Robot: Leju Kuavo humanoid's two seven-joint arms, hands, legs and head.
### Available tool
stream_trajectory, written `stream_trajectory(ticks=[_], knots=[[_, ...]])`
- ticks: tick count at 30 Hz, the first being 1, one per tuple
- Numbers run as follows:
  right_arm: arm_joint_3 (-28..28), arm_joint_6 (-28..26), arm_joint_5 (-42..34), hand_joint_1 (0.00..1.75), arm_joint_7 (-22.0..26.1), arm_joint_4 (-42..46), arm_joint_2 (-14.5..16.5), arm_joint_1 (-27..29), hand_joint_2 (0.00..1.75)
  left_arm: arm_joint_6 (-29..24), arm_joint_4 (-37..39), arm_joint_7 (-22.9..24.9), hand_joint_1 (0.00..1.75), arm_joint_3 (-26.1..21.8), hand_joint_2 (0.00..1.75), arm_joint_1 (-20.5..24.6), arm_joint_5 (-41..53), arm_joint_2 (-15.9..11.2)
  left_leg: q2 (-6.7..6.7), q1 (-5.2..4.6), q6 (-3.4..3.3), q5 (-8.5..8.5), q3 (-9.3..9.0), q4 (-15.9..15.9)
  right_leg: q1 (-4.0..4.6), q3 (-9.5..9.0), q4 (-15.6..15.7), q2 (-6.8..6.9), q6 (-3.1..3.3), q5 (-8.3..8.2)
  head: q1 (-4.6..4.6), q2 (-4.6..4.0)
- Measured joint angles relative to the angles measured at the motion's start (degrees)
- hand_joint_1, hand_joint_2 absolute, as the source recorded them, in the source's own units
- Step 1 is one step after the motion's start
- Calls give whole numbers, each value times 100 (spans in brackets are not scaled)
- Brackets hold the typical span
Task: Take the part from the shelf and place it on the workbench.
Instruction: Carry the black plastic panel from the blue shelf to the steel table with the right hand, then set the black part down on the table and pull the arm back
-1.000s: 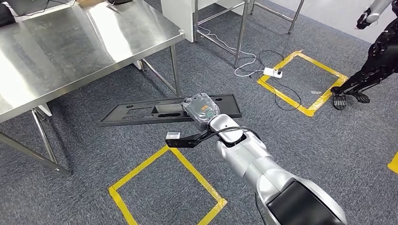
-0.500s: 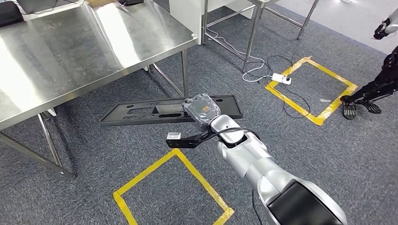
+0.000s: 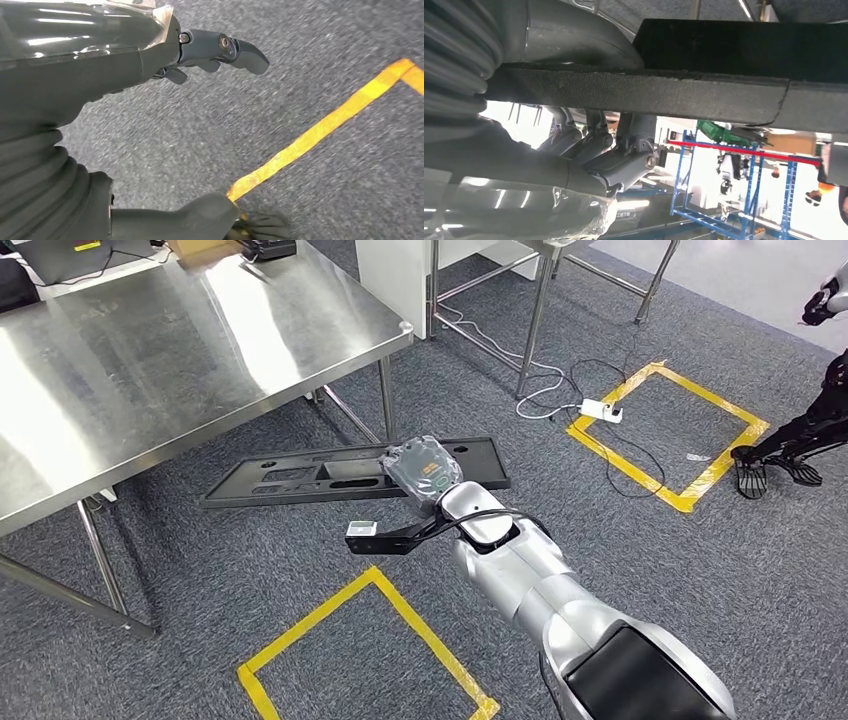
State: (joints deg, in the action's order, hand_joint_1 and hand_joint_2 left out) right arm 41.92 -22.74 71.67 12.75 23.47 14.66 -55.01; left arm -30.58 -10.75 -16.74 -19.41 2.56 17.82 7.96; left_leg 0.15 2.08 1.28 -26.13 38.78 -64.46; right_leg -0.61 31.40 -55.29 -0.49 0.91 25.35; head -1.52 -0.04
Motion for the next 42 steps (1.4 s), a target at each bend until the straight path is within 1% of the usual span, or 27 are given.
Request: stream_trajectory(ticks=[1,2,5,7,8,11,12,13,14,16,17,18,20,22,25,27,28,29,30,32,33,34,35,37,39,40,42], knots=[[0,0,0,150,4,0,6,-4,175,-3,1,3,0,-2,175,1,-5,-3,-11,4,9,160,-131,361,0,-38,-12,-4,-36,42,-3,0],[0,0,1,150,8,0,15,-9,175,-12,2,7,0,-5,175,4,-12,-4,-16,-5,-15,236,-239,601,5,-57,-20,-8,-75,80,-6,0],[2,-1,9,150,26,0,53,-12,175,-79,2,36,0,-34,175,10,-35,-4,-14,-63,-185,214,-354,716,44,-91,-74,-17,-197,129,-9,0],[2,-3,11,150,32,0,79,-18,175,-111,2,51,0,-57,175,9,-46,0,-7,-68,-259,227,-434,742,50,0,-292,-11,-252,191,-2,0],[2,-4,11,150,32,0,88,-26,175,-119,2,52,0,-64,175,13,-46,1,0,-68,-291,218,-475,753,43,155,-557,-7,-257,264,3,0],[2,-6,15,150,22,-3,104,-19,175,-128,2,52,0,-89,175,23,-47,2,14,-91,-368,138,-546,760,34,900,-1677,-2,-220,585,14,0],[2,-6,22,150,6,-6,104,-4,175,-128,2,52,0,-96,175,21,-47,2,23,-101,-377,104,-579,759,36,1066,-1835,-2,-217,616,15,0],[2,-6,32,150,-21,-9,107,8,175,-128,2,52,0,-102,175,17,-46,3,33,-111,-378,68,-622,759,39,1116,-1771,-1,-224,547,15,0],[2,-6,45,150,-60,-10,109,12,175,-126,2,52,0,-106,175,15,-44,3,41,-117,-370,27,-676,759,42,1052,-1490,-1,-253,373,15,0],[2,-7,71,150,-161,-13,112,0,175,-110,2,52,0,-114,175,13,-24,5,50,-129,-338,-64,-786,756,57,773,-646,14,-290,-97,22,0],[1,-8,82,150,-213,-13,109,-17,175,-102,2,49,0,-116,175,18,-12,6,56,-136,-312,-106,-818,759,72,660,-333,24,-261,-232,33,0],[-3,-12,90,150,-263,-13,103,-37,175,-92,2,45,0,-117,175,24,0,7,62,-142,-280,-139,-831,767,91,588,-163,33,-210,-313,44,1],[-22,-18,113,150,-354,-5,78,-95,175,-79,2,33,0,-118,175,26,17,8,65,-147,-216,-164,-850,752,98,528,-110,31,-89,-311,49,1],[-62,-19,145,150,-424,24,42,-178,175,-60,2,20,0,-119,175,20,52,3,46,-133,-167,-202,-803,582,57,432,-74,19,-25,-317,44,1],[-130,-10,192,150,-463,81,-1,-354,175,-11,1,2,0,-120,175,26,107,-3,23,-111,-111,-429,-353,-223,46,314,-48,14,69,-254,20,0],[-153,-5,222,150,-464,106,-25,-419,175,13,1,-2,0,-120,175,24,125,-3,22,-101,-78,-661,2,-741,63,264,-49,10,106,-203,15,0],[-164,-3,249,150,-464,119,-42,-431,175,17,1,-2,0,-120,175,17,132,-3,19,-99,-68,-700,130,-857,71,225,-49,5,112,-170,15,0],[-175,-2,286,150,-463,134,-58,-439,175,19,2,-3,0,-121,175,10,137,-4,15,-96,-64,-647,210,-851,79,174,-51,-2,112,-129,13,0],[-185,1,326,150,-462,151,-70,-444,175,20,2,-3,0,-124,175,4,144,-7,11,-95,-74,-459,188,-643,86,115,-52,-12,104,-86,13,0],[-200,6,391,150,-458,186,-82,-466,175,19,2,-3,0,-134,175,2,165,-19,5,-109,-142,88,-58,125,98,-1,-50,-26,81,-1,16,0],[-204,11,409,150,-454,202,-85,-491,175,17,2,-4,0,-139,175,8,174,-29,0,-132,-187,235,-178,462,105,-34,-48,-31,62,33,20,0],[-208,17,422,150,-447,217,-88,-515,175,14,-1,-5,0,-142,175,17,179,-38,0,-159,-240,302,-262,676,107,-51,-39,-33,36,61,18,0],[-210,22,434,150,-435,229,-91,-534,175,12,-4,-4,0,-143,175,22,180,-45,0,-184,-289,277,-299,770,117,-60,-61,-35,0,69,18,0],[-212,29,455,150,-404,252,-92,-551,175,8,-9,0,0,-144,175,19,178,-46,4,-207,-362,262,-364,833,139,-84,-107,-36,-69,60,9,0],[-212,32,469,150,-381,272,-88,-555,175,5,-9,3,0,-148,175,8,171,-45,-1,-179,-407,275,-498,891,153,-65,-217,-30,-102,117,12,1],[-213,35,474,150,-375,280,-85,-567,175,3,-9,2,0,-152,175,10,166,-45,-2,-161,-427,277,-565,913,145,15,-380,-26,-106,191,22,1],[-213,44,485,150,-356,284,-77,-586,175,1,-9,-1,0,-164,175,26,156,-42,1,-149,-454,254,-638,932,106,387,-1035,-19,-121,413,44,0]])
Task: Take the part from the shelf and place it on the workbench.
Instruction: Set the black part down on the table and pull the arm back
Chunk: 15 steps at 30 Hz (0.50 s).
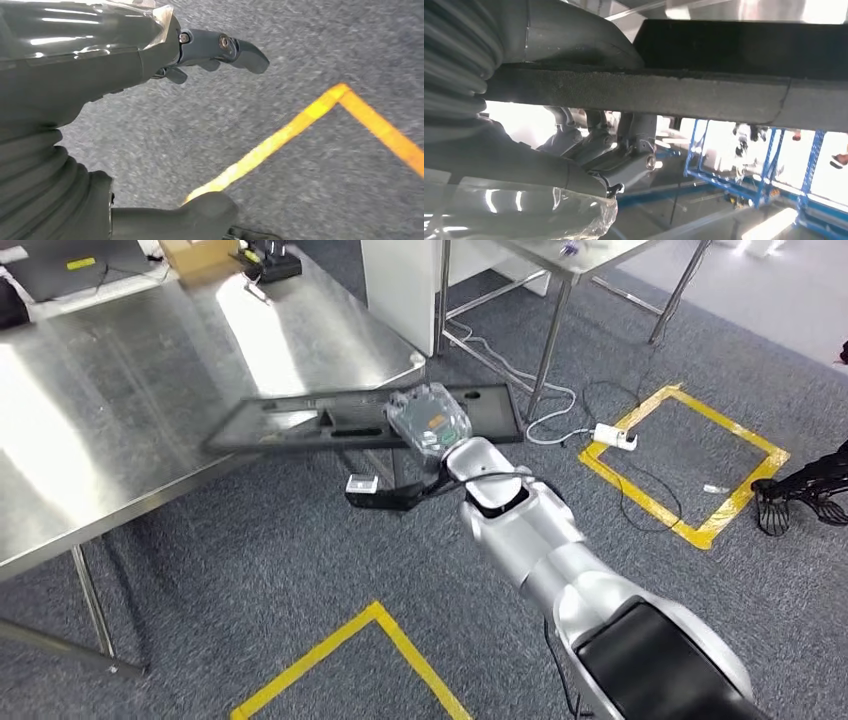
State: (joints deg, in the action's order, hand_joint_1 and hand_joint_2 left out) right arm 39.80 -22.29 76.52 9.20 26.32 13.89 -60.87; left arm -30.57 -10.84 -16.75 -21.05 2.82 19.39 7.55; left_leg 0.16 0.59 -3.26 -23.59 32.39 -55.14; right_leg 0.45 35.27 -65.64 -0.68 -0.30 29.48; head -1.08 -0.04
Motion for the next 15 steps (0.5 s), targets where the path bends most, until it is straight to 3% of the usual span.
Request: stream_trajectory(ticks=[2,3,4,6,7,8,9,10,12,13,15], knots=[[1,12,15,150,19,-1,2,28,175,2,0,0,0,-15,175,9,-6,7,10,4,5,-57,-41,-2,-51,461,-652,1,-34,183,7,0],[1,18,23,150,24,-1,2,57,175,1,0,3,0,-22,175,3,-10,10,17,11,24,-94,-76,-4,-79,576,-721,4,-85,168,8,0],[2,22,28,150,28,-2,2,82,175,1,0,5,0,-28,175,-6,-15,12,23,24,51,-138,-125,-9,-112,578,-558,10,-161,41,9,0],[2,26,31,150,33,-3,0,106,175,-2,0,10,0,-38,175,-16,-20,14,30,54,129,-248,-224,-37,-188,348,225,45,-345,-434,18,0],[2,26,32,150,35,-3,-4,105,175,-3,0,11,0,-43,175,-14,-20,12,33,61,173,-303,-256,-58,-196,240,581,67,-360,-583,33,0],[2,26,31,150,42,-3,2,103,175,-5,-1,13,0,-48,175,-6,-21,9,31,58,219,-352,-261,-73,-190,159,797,81,-320,-681,43,0],[2,25,28,150,49,-3,6,106,175,-7,-1,16,0,-55,175,-1,-21,7,28,54,261,-386,-264,-89,-178,130,883,87,-240,-706,48,0],[2,22,22,150,58,-2,11,110,175,-9,-2,19,0,-61,175,2,-22,6,26,53,293,-403,-270,-97,-161,123,879,79,-142,-674,38,1],[-8,13,-11,150,85,-1,25,127,175,-10,-2,25,0,-71,175,-1,-20,6,9,78,343,-430,-243,-184,-178,72,874,57,-44,-687,14,1],[-21,8,-34,150,105,-1,37,130,175,-10,-2,26,0,-75,175,0,-19,6,3,91,364,-463,-151,-354,-178,38,875,49,-7,-669,5,1],[-51,1,-68,150,145,0,67,135,175,-9,-2,25,0,-82,175,6,-17,5,-3,104,401,-651,249,-1018,-160,-30,880,42,71,-614,-13,0]])
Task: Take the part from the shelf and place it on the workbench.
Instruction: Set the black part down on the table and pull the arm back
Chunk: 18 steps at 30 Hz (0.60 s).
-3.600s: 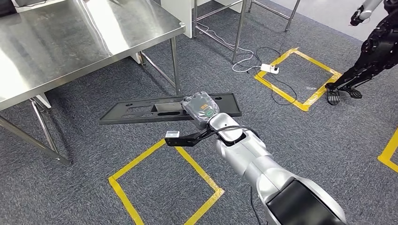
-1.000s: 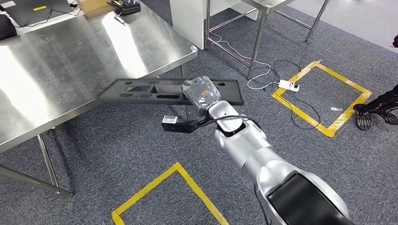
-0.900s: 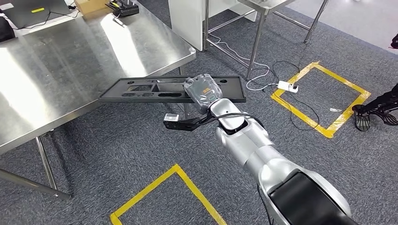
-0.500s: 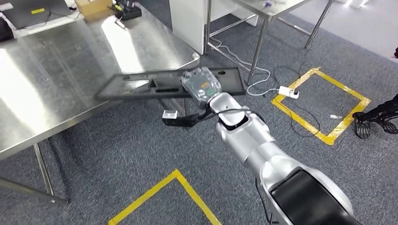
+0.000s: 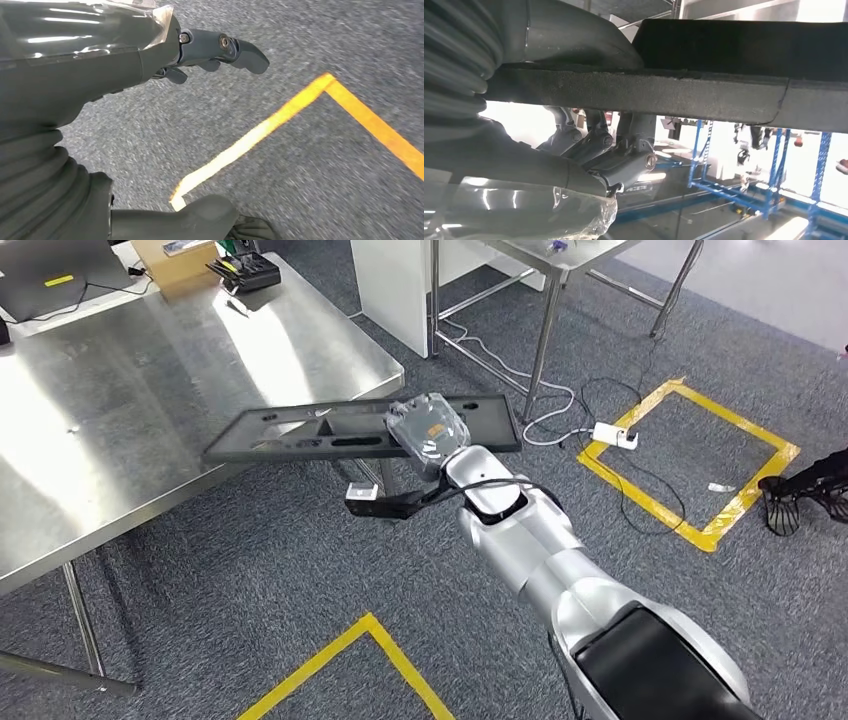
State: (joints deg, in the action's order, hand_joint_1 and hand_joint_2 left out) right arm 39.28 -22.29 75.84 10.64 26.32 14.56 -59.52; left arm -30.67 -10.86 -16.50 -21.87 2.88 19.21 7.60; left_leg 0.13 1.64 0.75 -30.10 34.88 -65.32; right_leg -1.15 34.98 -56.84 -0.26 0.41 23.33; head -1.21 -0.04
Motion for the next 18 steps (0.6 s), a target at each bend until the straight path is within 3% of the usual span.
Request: stream_trajectory(ticks=[2,3,4,6,7,8,10,13,15,17,18], knots=[[-13,-2,-5,150,27,-1,28,28,175,0,1,-2,0,-3,175,-3,0,0,1,0,18,-259,487,-699,44,-65,0,-4,73,64,-13,0],[-14,-2,-5,150,33,-2,37,51,175,0,2,-3,0,-3,175,-9,0,1,1,-1,9,-277,645,-832,70,-107,0,-9,93,100,-15,0],[-15,-2,-5,150,38,-2,43,71,175,0,2,-3,0,-4,175,-15,0,0,1,-6,-17,-160,692,-748,94,-158,0,-16,102,139,-13,0],[-18,-3,-5,150,39,-2,55,88,175,-1,2,-3,0,-7,175,-21,0,-6,-1,-46,-135,371,497,-44,132,-273,7,-27,104,221,-10,0],[-19,-3,-5,150,40,-1,62,83,175,-2,2,-2,0,-10,175,-17,0,-15,-10,-82,-206,565,356,332,153,-321,12,-30,94,257,-3,0],[-20,-3,-5,150,40,-1,69,73,175,-6,2,-2,0,-12,175,-12,0,-22,-15,-121,-264,655,246,605,157,-348,20,-33,77,288,2,0],[-20,-3,9,150,43,0,87,63,175,-27,-4,3,0,-20,175,-7,-2,-30,-20,-184,-342,626,141,815,167,-389,9,-37,5,296,8,0],[-19,-4,58,150,56,0,115,53,175,-77,-10,18,0,-48,175,-18,-8,-15,-19,-179,-415,708,-93,961,176,-400,-155,-33,-103,348,11,0],[-18,-3,90,150,69,0,129,15,175,-92,-12,17,0,-72,175,-3,-17,-8,-23,-157,-424,715,-188,1004,145,-159,-600,-28,-115,588,22,0],[-17,-3,102,150,78,-2,132,9,175,-90,-13,12,0,-87,175,10,-31,1,-9,-157,-423,682,-196,998,113,267,-1270,-28,-121,826,28,0],[-16,-3,104,150,79,-3,128,28,175,-89,-13,11,0,-90,175,7,-39,9,-2,-154,-412,660,-201,989,95,425,-1454,-28,-144,858,28,0]])
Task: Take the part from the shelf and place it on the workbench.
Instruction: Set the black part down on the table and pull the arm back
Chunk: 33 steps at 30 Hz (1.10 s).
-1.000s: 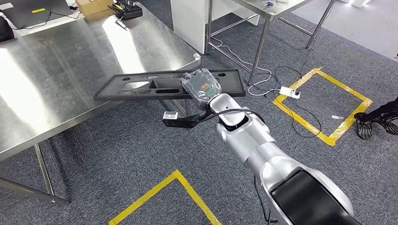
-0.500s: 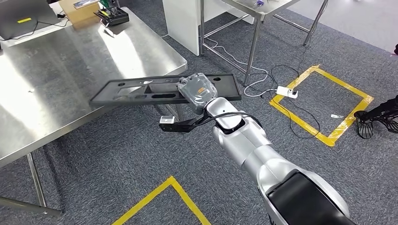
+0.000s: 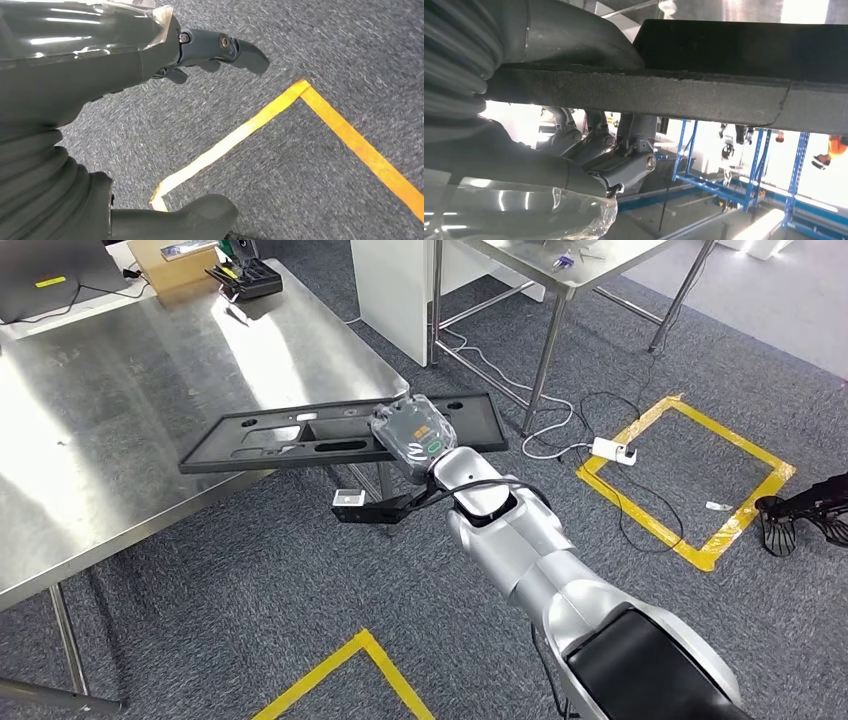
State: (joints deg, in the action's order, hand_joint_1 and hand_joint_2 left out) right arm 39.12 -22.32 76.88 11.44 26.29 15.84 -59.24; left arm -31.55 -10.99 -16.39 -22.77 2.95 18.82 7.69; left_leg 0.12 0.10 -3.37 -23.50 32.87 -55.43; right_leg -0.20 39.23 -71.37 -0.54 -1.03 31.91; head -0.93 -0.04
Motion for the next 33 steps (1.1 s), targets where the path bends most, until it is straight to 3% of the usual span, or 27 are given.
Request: stream_trajectory(ticks=[2,5,7,9,11,14,15,16,17,19,21,22,24,26,28,30,31,32,33], knots=[[1,0,4,150,1,-2,-5,32,175,1,0,-1,0,-2,175,-7,-12,9,10,7,19,-30,-7,-16,-20,127,-71,1,-57,-38,4,0],[1,0,6,150,1,-2,-6,39,175,1,0,-1,0,-2,175,-11,-14,13,13,9,27,-41,-10,-24,-29,120,-2,1,-84,-88,3,0],[1,2,5,150,4,-1,-4,36,175,0,0,-1,0,-4,175,-15,-14,19,35,25,85,-104,-19,-82,-66,-70,579,-14,-174,-411,0,0],[4,7,22,150,20,-8,0,43,175,-7,-1,-4,0,-13,175,-15,8,24,72,50,210,-208,11,-211,-94,-303,1235,-19,-120,-750,-14,0],[8,11,52,150,29,-15,19,44,175,-14,-1,-5,0,-25,175,-12,38,24,58,72,312,-367,150,-495,-98,-386,1344,18,50,-777,-46,0],[11,11,72,150,23,-15,39,41,175,-14,-1,-8,0,-36,175,-13,71,25,27,96,383,-802,693,-1476,-83,-433,1350,101,123,-743,-77,0],[11,11,77,150,23,-15,39,52,175,-13,-1,-9,0,-38,175,-17,80,25,24,99,393,-871,859,-1725,-70,-439,1349,132,138,-732,-78,0],[12,11,81,150,24,-15,38,64,175,-10,-1,-10,0,-41,175,-22,81,24,17,101,395,-832,927,-1773,-61,-446,1349,161,148,-724,-82,0],[13,11,85,150,25,-15,38,71,175,-7,-1,-11,0,-45,175,-26,84,23,0,103,388,-688,882,-1607,-55,-458,1349,190,154,-717,-83,0],[14,11,95,150,25,-15,40,69,175,0,-2,-16,0,-51,175,-22,89,20,-136,96,354,-270,554,-869,-46,-489,1350,244,157,-703,-85,0],[14,11,106,150,25,-15,35,60,175,7,-2,-20,0,-54,175,-4,93,19,-298,57,301,-109,340,-353,-17,-511,1354,303,136,-686,-83,0],[14,11,109,150,25,-15,32,61,175,9,-2,-22,0,-54,175,2,95,19,-329,33,274,-113,322,-278,-2,-521,1358,335,110,-671,-81,0],[15,11,115,150,25,-13,32,66,175,11,-2,-19,0,-55,175,2,98,22,-246,23,211,-82,301,-252,20,-534,1360,398,51,-634,-79,1],[17,11,115,150,24,-7,32,62,175,7,-2,-1,0,-55,175,-1,98,26,-151,45,143,-21,235,-207,21,-474,1163,327,24,-505,-69,1],[18,14,114,150,25,-2,16,69,175,1,-2,19,0,-56,175,7,98,27,-46,50,96,9,203,-187,8,-205,539,173,55,-209,-57,1],[21,21,116,150,26,-2,-8,110,175,-2,-2,37,0,-57,175,9,98,27,88,44,82,9,207,-190,3,149,-171,102,67,48,-46,0],[24,26,118,150,27,-2,-18,133,175,-3,-2,47,0,-57,175,4,98,28,160,42,82,7,208,-192,3,229,-298,86,44,61,-43,0],[27,28,119,150,27,-2,-23,147,175,-4,-2,58,0,-57,175,-1,98,31,230,40,83,6,207,-195,3,194,-183,72,6,-25,-41,0],[28,31,119,150,29,-1,-25,151,175,-5,-2,66,0,-57,175,-4,98,35,301,39,87,3,204,-200,2,52,152,41,-33,-186,-41,0]])
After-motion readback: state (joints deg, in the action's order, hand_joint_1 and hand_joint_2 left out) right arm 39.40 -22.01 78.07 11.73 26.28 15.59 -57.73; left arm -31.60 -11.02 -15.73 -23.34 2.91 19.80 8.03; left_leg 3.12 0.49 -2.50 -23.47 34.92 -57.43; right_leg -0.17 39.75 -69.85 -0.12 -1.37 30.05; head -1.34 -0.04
